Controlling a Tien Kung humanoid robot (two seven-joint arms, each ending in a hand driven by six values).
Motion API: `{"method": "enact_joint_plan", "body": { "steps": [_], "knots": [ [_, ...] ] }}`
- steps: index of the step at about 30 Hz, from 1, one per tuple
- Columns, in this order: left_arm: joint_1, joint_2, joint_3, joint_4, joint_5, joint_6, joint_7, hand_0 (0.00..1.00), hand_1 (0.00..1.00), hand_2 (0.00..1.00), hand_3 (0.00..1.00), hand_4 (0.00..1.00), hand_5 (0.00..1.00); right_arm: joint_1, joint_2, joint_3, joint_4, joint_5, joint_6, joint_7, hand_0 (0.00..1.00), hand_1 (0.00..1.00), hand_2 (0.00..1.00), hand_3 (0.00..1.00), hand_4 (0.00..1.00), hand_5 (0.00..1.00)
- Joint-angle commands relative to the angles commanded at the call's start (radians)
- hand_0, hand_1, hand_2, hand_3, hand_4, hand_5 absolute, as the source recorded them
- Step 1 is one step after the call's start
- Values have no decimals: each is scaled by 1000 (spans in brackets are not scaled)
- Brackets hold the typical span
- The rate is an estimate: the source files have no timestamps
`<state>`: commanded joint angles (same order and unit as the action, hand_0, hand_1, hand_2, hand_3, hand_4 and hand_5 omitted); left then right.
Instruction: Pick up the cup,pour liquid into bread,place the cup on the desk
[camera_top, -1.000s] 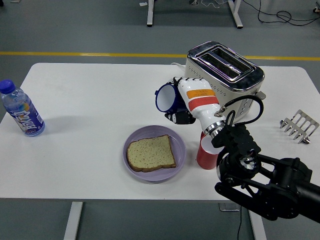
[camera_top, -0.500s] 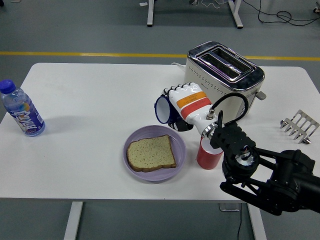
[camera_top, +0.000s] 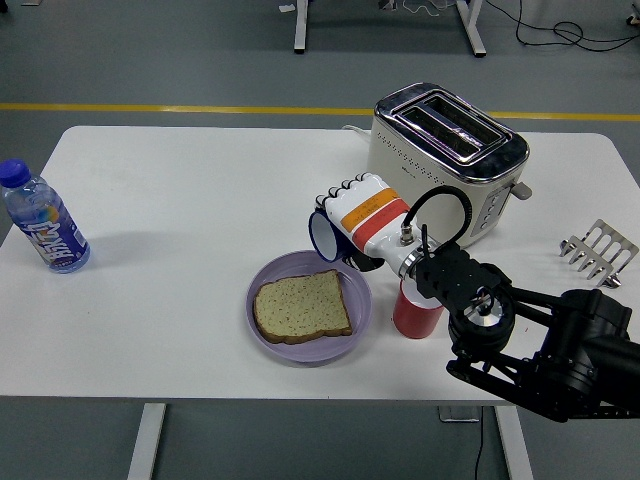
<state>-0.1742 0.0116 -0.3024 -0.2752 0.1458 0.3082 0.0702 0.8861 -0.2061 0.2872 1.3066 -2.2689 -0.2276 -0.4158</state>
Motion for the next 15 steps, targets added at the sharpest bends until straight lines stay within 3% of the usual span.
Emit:
{"method": "enact_joint_plan", "body": {
  "steps": [15],
  "knots": [
    [-2, -1, 4, 0, -8, 0, -2, 683, 687, 699, 543, 257, 998, -2, 3, 12, -4, 0, -14, -1, 326, 276, 419, 454, 655, 42]
  ]
}}
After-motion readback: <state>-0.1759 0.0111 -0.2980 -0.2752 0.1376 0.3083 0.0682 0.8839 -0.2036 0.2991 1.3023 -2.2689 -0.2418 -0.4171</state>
